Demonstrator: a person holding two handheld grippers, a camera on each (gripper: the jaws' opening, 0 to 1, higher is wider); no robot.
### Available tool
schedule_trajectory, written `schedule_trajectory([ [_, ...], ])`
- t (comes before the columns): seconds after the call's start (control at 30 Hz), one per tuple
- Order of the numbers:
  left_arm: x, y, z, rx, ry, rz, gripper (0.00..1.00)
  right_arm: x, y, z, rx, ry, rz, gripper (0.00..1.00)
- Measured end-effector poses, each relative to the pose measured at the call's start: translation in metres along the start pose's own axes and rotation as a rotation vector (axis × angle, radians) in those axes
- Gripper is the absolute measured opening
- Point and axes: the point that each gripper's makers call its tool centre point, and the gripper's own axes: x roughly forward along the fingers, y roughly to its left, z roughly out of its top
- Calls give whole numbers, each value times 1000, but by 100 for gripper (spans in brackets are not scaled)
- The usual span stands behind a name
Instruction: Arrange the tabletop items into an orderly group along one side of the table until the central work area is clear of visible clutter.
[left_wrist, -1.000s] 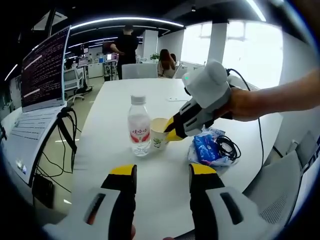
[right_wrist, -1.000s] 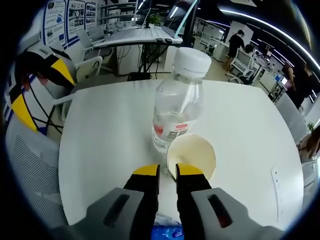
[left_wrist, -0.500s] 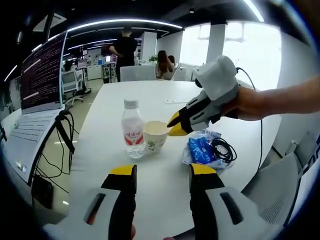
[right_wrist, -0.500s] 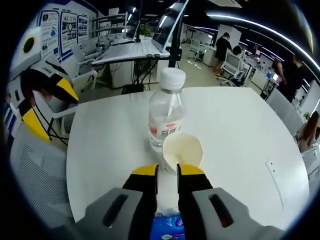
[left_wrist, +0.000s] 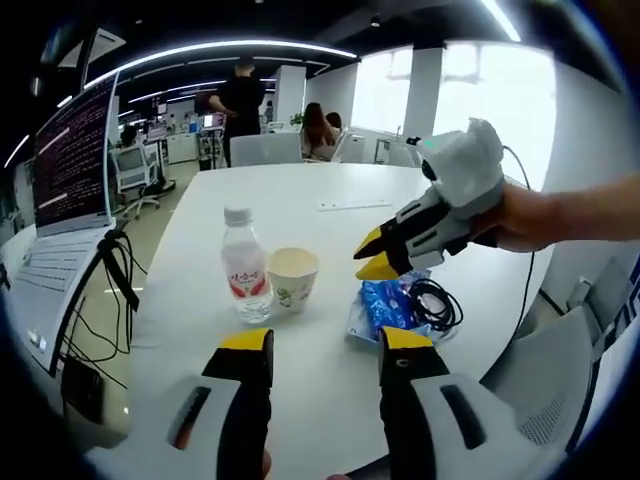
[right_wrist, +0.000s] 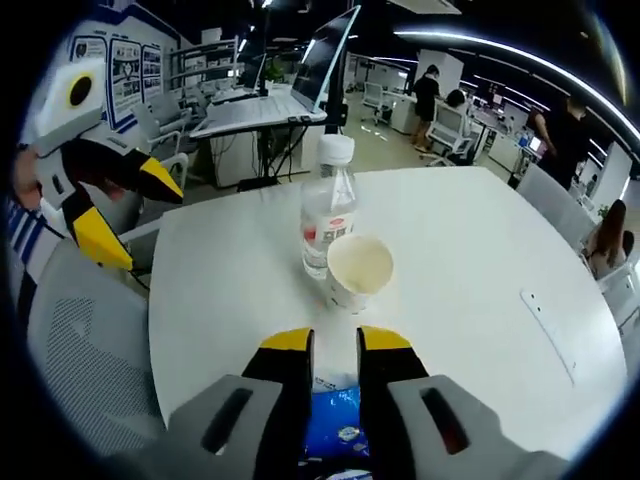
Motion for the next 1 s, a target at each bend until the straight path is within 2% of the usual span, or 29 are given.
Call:
schedule_trajectory([
  [0.2, 2, -14, 0, 15, 4, -20, 42, -19, -1, -23, 66, 9, -22, 19],
  [0.47, 4, -21, -4, 21, 9, -33, 42, -40, 0, -49, 170, -1, -60, 19],
  [1.0, 8, -21, -3, 37, 13, -51, 41, -76, 0, -87, 337, -36, -128, 18],
])
